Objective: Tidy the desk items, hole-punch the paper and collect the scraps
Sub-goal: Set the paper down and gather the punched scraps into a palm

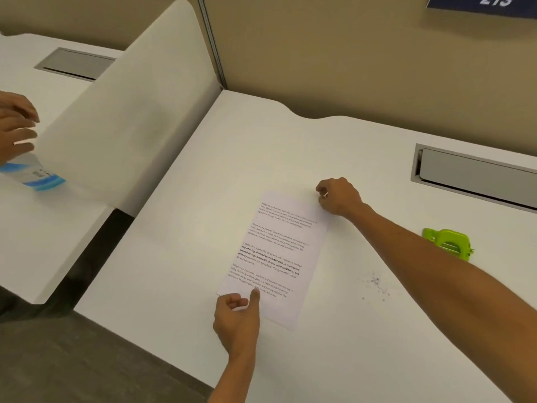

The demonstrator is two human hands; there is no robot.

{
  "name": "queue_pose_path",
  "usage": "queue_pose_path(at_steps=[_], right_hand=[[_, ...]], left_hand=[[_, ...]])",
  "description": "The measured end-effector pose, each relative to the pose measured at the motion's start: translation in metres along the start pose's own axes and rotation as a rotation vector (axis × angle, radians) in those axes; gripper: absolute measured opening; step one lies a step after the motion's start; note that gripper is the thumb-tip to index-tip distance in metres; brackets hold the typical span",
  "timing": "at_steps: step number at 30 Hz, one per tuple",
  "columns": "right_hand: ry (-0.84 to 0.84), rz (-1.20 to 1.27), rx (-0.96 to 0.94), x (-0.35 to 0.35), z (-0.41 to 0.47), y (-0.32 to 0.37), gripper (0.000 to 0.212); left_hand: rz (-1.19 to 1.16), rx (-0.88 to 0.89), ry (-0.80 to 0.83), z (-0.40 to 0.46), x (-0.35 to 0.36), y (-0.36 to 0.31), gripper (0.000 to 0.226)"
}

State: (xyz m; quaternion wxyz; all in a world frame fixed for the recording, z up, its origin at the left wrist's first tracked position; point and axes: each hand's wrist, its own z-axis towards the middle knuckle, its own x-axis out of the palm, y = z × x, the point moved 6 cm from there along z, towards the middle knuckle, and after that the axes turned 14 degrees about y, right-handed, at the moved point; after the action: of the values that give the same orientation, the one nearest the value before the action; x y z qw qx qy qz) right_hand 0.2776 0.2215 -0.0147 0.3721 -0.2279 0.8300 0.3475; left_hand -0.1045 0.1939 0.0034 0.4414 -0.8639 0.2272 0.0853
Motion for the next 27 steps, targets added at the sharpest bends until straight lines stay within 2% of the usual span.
queue_pose_path(at_steps=[7,13,17,20,23,27], right_hand=[[-0.17,0.105,0.127,-0.014,-0.066,-0.101,0.039],[-0.201,0.077,0.132,-0.018,-0.104,-0.14,0.042],[-0.1,0.007,0.165,-0.011,-0.112,-0.155,0.048],[0.027,-0.108,0.154,0.0,-0.113,-0.145,0.057],[0.088,-0.203,0.067,0.017,-0.117,-0.127,0.057],[0.139,-0.387,0.034,0.049,-0.122,-0.13,0.061]], left_hand=[[0.258,0.432,0.169,0.004,0.047,-0.057,0.025],[0.456,0.703,0.396,-0.013,0.108,-0.07,0.025],[0.504,0.776,0.622,-0.031,0.16,-0.068,0.029],[0.553,0.753,0.766,-0.031,0.195,-0.068,0.05],[0.801,0.79,0.907,-0.031,0.23,-0.069,0.071],[1.083,0.894,0.904,-0.017,0.266,-0.071,0.072]])
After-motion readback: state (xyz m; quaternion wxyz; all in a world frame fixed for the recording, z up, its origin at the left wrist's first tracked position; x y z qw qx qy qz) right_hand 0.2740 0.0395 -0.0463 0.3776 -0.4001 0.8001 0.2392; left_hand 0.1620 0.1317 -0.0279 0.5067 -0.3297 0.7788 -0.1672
